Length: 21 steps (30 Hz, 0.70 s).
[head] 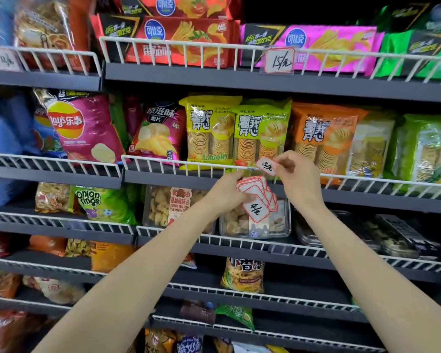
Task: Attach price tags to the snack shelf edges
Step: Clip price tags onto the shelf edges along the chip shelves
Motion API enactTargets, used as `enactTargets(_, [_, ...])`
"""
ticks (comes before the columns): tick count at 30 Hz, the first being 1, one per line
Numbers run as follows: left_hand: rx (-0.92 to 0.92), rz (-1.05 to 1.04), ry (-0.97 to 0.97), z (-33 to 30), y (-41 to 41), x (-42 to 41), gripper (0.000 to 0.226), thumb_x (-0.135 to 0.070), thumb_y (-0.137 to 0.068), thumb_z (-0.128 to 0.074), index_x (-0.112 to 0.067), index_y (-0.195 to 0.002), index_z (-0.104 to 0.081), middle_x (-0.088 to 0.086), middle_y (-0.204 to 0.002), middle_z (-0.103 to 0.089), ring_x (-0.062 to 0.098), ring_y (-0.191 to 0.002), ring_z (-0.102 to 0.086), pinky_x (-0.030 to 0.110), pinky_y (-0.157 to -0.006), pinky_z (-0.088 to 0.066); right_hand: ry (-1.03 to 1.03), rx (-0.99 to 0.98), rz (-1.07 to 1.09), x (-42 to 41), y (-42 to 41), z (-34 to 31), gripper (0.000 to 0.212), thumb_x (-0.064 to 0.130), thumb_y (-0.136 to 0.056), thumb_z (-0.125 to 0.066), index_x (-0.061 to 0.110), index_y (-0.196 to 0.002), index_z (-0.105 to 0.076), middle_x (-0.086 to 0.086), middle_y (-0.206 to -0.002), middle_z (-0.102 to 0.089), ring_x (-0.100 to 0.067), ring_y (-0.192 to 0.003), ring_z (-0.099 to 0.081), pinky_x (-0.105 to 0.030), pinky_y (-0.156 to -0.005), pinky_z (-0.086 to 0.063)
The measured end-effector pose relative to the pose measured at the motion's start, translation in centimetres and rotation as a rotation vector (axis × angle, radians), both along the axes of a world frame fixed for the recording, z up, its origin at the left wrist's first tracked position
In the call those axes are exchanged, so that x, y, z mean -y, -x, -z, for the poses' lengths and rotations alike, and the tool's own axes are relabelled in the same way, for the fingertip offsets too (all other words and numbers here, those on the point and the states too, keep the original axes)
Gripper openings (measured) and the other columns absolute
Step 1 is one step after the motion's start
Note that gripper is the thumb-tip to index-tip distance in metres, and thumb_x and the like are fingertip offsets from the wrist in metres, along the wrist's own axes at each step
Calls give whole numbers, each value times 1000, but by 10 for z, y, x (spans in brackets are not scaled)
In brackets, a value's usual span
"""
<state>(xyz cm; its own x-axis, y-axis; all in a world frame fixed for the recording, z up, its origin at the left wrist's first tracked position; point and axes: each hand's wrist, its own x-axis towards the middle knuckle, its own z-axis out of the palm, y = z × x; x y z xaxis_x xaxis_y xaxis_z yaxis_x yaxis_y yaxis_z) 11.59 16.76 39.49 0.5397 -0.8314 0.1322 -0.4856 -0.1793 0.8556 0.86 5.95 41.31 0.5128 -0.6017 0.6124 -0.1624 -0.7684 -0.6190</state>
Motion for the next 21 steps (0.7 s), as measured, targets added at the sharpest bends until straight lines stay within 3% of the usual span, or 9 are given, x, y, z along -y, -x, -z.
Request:
enactTargets(4, [-118, 11, 23, 0, 4, 5, 60, -3, -81, -67, -4, -135, -42, 12, -113, -66, 26, -106, -62, 44, -98, -47, 107, -38, 41, 11, -2, 0, 8, 14, -88, -62, 13, -90, -69, -4, -93, -67, -10, -79, -53, -17, -67, -33])
enactTargets(7, [-165, -14, 35, 2, 6, 6, 71, -2, -80, -68, -5, -142, -32, 11, -116, -64, 26, -109, -61, 46, -100, -45, 150, -50, 63, 15, -2, -2, 10, 15, -88, -62, 13, -93, -71, -5, -93, -65, -8, -77, -49, -14, -67, -28])
enactTargets(12, [-117, -4, 2, 6, 6, 4, 80, -2, -82, -66, -9, -147, -20, 10, -121, -62, 24, -109, -61, 44, -99, -47, 219, -102, 35, 18, -2, -5, 13, 15, -89, -61, 13, -97, -72, -5, -92, -65, -9, -74, -49, -20, -69, -32])
enactTargets(18, [-32, -21, -23, 8, -2, -4, 72, -2, -80, -67, -14, -143, -34, 9, -123, -62, 22, -109, -61, 44, -97, -48, 293, -153, 7, 19, -2, -7, 16, 14, -90, -58, 11, -100, -71, -7, -96, -61, -10, -79, -48, -21, -70, -33])
enactTargets(21, [42, -15, -60, 9, -4, -9, 67, -4, -81, -66, -22, -139, -39, 9, -122, -61, 21, -100, -62, 32, -85, -52, 321, -204, -1, 22, -3, -7, 17, 14, -91, -57, 12, -102, -71, -7, -96, -60, -11, -81, -48, -22, -71, -33])
